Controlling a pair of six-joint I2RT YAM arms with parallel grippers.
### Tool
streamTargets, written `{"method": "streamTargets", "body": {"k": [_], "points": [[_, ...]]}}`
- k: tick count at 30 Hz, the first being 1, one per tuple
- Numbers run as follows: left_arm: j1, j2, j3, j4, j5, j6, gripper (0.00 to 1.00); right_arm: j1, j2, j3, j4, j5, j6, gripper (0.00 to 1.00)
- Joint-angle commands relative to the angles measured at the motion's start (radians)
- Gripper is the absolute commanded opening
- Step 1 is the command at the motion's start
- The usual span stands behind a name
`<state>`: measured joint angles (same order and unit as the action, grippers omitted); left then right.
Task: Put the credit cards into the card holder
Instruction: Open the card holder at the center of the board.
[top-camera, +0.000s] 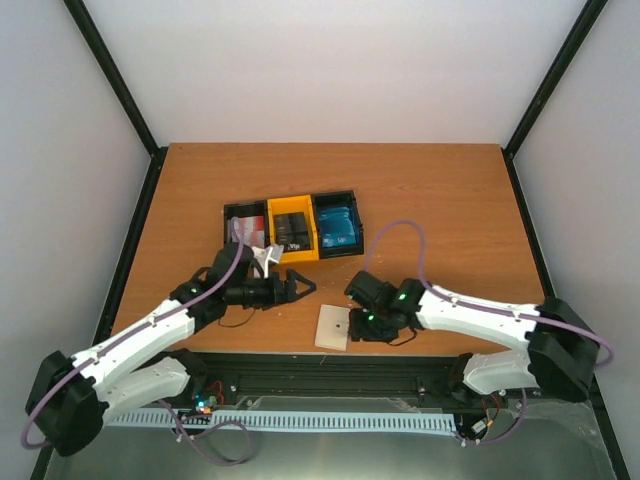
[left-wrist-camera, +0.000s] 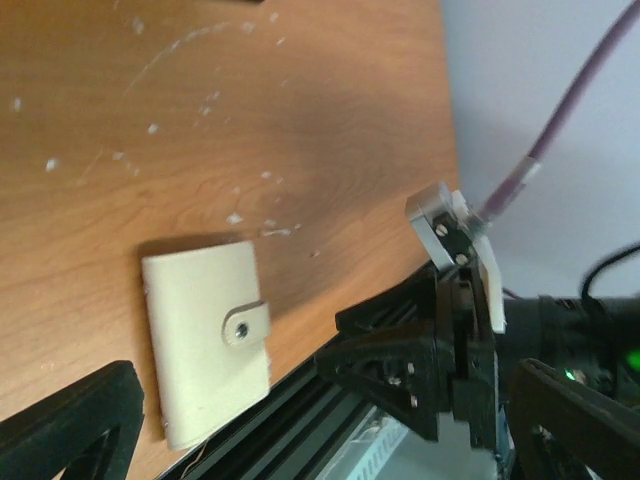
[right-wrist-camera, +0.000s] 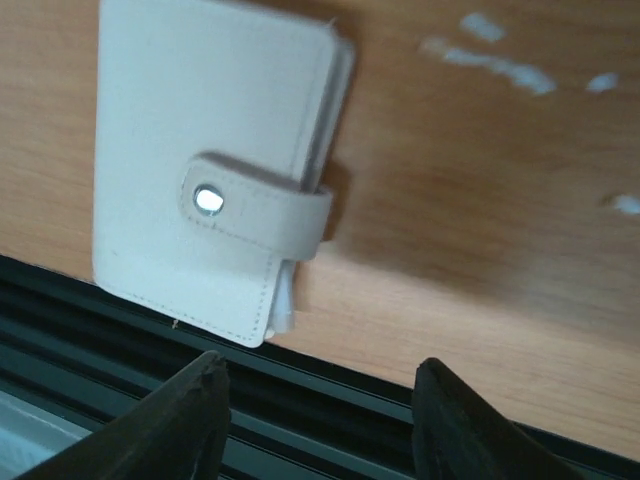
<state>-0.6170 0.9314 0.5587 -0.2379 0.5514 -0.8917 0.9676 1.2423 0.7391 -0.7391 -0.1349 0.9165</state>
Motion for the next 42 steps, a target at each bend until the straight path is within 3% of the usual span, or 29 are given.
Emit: {"method": "streamTargets", "body": {"k": [1,4,9,15,25,34,42], "points": [[-0.111,0.055,-0.029,0.04,-0.126,-0.102,1.0,0.098,0.086,0.005,0.137,0.04,0.077,0.47],[-0.158,0.087,-0.049,0.069,-0.136,-0.123,1.0,0.113,0.135,0.007,0.19,0.038,0.071,0.39],[-0.173,0.123,-0.073,0.069,-0.133,-0.134,1.0,0.114,0.194,0.002,0.248,0.033,0.06,0.36],[-0.176,0.137,-0.113,0.109,-0.149,-0.164,0.98,0.113,0.228,-0.008,0.27,0.097,0.087,0.26],[-0.177,0.219,-0.163,0.204,-0.118,-0.197,0.99,0.112,0.314,0.024,0.338,0.114,0.077,0.24],[-0.178,0.33,-0.217,0.35,-0.159,-0.275,0.66,0.099,0.357,0.023,0.367,0.121,0.086,0.24],[-0.177,0.428,-0.214,0.436,-0.127,-0.271,0.48,0.045,0.378,-0.004,0.419,0.011,0.014,0.24]]}}
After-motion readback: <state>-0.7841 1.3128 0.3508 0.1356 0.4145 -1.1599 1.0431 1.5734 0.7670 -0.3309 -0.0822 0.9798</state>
